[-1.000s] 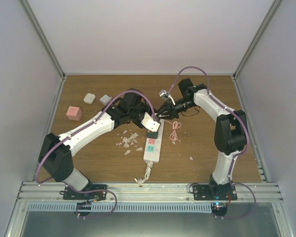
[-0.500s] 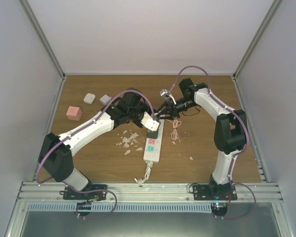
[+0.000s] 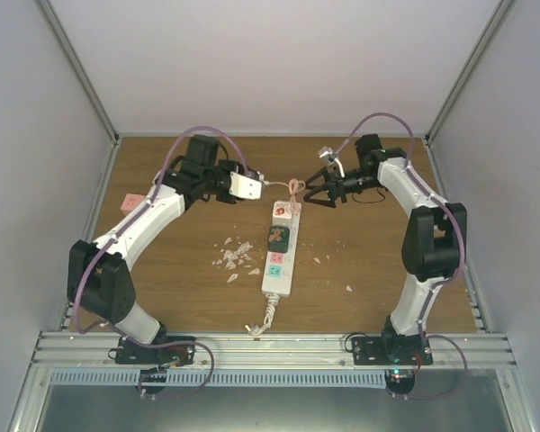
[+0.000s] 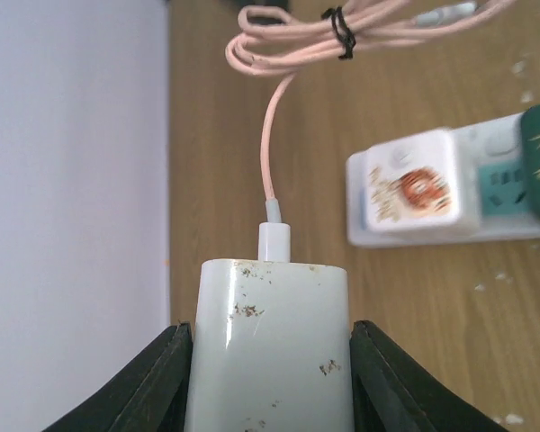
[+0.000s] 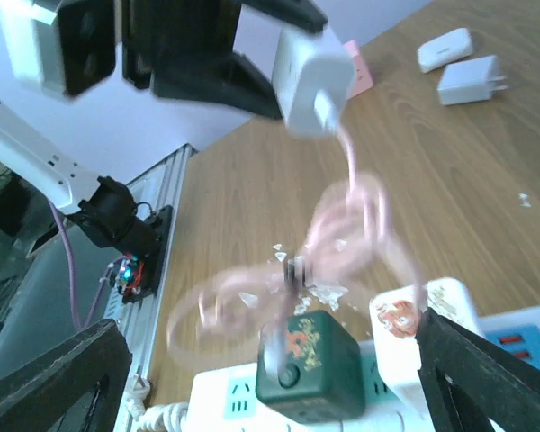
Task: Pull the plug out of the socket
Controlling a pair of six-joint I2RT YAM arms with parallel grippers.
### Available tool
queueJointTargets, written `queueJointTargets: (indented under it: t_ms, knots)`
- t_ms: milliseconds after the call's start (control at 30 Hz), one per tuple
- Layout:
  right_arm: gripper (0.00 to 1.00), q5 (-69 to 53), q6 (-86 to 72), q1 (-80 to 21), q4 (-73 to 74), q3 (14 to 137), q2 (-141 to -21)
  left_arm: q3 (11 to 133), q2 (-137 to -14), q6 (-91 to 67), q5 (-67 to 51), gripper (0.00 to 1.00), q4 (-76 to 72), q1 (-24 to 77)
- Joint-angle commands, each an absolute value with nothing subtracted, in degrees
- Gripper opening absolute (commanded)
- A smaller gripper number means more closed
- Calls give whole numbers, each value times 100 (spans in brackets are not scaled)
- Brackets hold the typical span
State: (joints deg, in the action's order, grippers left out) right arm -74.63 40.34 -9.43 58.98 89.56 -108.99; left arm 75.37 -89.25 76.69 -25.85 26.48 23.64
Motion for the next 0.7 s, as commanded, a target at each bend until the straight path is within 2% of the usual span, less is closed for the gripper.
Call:
queueJointTargets:
  t_ms: [0,333,667]
  knots:
    - [89,-7581,3494,-552,5093,8624,-10452,7855,-9132,7048,-3200,23,2481,1762]
    - [90,-6648,2446,-264,2823,7207,-9531,8217,-10211,5613,-3343,23,2292,802]
    - [90,-6261,2734,-303,2715,6908,-9402,8478,-11469,4456,-3039,23,1984,608]
